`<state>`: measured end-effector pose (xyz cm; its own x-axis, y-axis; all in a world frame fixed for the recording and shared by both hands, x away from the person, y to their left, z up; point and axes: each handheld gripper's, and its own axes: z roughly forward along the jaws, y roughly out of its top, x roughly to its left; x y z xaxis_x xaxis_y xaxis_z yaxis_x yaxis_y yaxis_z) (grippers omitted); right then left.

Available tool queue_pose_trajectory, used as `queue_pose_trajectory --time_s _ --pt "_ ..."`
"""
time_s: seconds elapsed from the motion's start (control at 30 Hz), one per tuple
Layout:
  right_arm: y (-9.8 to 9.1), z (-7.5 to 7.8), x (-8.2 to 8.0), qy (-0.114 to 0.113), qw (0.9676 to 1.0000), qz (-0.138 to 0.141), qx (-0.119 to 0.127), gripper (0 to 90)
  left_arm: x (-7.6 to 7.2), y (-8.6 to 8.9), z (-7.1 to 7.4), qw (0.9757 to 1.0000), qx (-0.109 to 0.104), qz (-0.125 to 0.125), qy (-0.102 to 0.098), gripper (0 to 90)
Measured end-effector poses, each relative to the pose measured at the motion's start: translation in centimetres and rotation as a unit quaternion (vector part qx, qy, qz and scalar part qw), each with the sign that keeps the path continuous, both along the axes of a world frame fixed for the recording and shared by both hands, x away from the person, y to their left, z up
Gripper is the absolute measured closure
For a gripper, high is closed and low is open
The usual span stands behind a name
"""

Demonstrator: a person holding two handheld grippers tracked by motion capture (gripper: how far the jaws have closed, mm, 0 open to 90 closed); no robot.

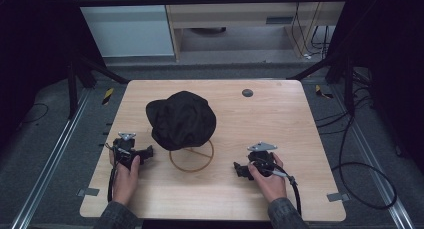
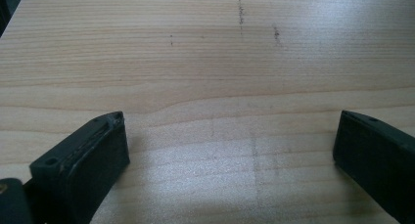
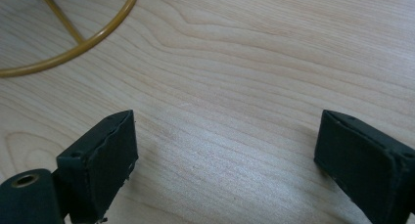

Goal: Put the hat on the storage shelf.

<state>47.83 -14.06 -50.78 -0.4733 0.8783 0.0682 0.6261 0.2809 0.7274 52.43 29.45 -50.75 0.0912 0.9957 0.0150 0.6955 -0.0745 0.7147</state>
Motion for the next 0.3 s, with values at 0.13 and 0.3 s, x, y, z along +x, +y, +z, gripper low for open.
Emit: queue_pose_trajectory --time_s 0.13,0.3 --pt "0.52 -0.38 -0.17 -0.019 0.9993 0.001 -0.031 5.8 0.02 0.12 0.00 1.0000 0.000 0.001 0.000 0.0" --pt "0.29 -0.39 -0.19 -0.020 0.9992 0.010 -0.033 5.4 0.03 0.19 0.00 1.0000 0.000 0.006 -0.001 0.0"
